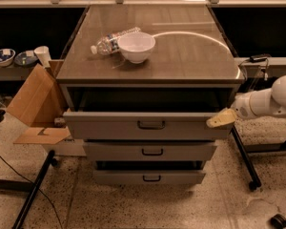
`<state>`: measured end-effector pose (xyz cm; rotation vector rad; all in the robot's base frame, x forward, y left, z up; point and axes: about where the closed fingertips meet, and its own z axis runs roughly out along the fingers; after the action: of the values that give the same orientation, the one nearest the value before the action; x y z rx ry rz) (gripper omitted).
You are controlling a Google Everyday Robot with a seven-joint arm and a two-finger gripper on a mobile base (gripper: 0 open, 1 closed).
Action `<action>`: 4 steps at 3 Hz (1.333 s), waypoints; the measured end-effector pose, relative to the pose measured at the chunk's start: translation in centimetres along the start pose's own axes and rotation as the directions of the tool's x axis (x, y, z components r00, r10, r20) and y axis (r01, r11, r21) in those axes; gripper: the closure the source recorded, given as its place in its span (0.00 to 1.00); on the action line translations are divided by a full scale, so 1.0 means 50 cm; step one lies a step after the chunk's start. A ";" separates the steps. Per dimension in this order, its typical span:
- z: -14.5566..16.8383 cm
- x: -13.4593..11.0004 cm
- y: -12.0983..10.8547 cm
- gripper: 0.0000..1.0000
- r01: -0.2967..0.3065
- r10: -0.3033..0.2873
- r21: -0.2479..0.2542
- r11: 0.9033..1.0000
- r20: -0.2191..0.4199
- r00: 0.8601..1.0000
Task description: Close top drawer
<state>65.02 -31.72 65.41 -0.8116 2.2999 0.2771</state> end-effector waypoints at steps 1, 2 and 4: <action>0.006 -0.021 -0.025 0.00 -0.028 0.027 0.023 0.999 0.021 0.999; 0.010 -0.033 -0.050 0.00 -0.044 0.042 0.045 0.998 0.034 0.999; 0.013 -0.034 -0.074 0.00 -0.071 0.068 0.074 0.995 0.038 0.997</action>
Offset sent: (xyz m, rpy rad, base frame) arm 0.0432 -0.0240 0.0172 0.0137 -0.0589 -0.1042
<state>68.64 -33.57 66.11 -0.6848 2.2943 0.2324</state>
